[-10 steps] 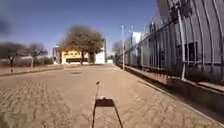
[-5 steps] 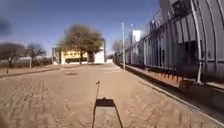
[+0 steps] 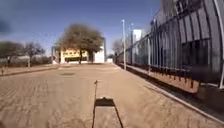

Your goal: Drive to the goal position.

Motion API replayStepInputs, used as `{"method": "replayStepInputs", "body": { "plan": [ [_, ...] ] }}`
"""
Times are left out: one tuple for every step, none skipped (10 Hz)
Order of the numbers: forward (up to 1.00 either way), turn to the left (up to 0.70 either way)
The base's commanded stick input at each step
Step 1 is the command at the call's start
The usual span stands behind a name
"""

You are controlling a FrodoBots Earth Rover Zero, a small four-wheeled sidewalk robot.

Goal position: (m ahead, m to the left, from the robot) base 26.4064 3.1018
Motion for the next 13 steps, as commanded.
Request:
{"method": "replayStepInputs", "body": {
  "plan": [
    [1.0,0.0],
    [1.0,0.0],
    [1.0,0.0],
    [1.0,0.0],
    [1.0,0.0],
    [1.0,0.0],
    [1.0,0.0],
    [1.0,0.0],
    [1.0,0.0],
    [1.0,0.0],
    [1.0,0.0],
    [1.0,0.0],
    [1.0,0.0]
  ]
}}
